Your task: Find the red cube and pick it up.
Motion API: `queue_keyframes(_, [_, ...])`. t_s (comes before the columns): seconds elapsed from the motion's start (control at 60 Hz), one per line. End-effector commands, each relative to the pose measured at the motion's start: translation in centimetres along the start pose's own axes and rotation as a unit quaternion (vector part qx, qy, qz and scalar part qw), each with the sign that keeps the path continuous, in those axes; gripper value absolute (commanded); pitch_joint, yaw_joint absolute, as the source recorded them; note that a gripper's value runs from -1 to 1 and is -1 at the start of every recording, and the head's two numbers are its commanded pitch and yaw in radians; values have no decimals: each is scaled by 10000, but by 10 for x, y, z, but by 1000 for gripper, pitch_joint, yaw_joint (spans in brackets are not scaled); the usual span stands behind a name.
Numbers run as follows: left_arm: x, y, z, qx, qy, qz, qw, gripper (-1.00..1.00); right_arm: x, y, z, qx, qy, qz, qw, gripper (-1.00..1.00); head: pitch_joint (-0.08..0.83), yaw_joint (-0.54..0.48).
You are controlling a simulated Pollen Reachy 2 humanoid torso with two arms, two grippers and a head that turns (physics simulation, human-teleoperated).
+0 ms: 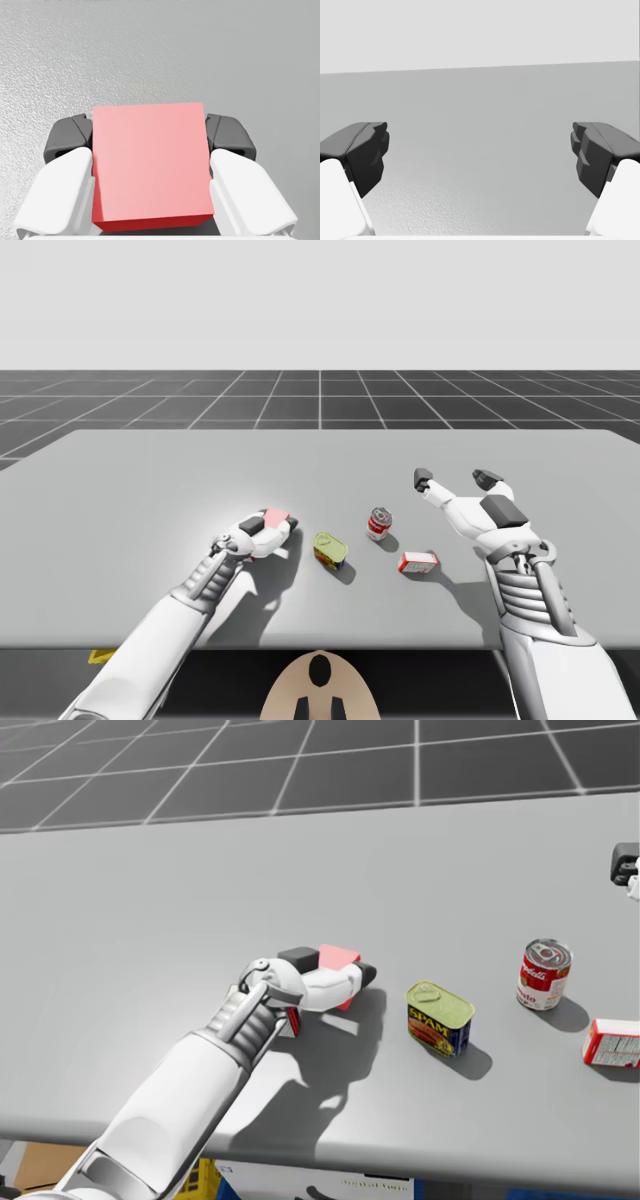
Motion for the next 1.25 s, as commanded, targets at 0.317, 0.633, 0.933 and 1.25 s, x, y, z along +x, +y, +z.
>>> queue_keyframes(0.317, [-10,0,-2,705,1302,-36,9890,1000,0,-1,0,-31,2,-3,10000,-1000,423,214])
queue_keyframes(0.633, [4,-1,5,538,1066,-125,9928,1000,-1,-2,0,-30,9,12,10000,-1000,289,214])
queue_keyframes(0.933, [72,13,58,665,134,-148,9976,1000,-1,-3,0,-52,37,38,10000,-1000,278,214])
queue_keyframes(1.25, [144,9,132,883,-1115,-402,9890,1000,-2,-6,2,67,27,218,9997,-1000,274,213])
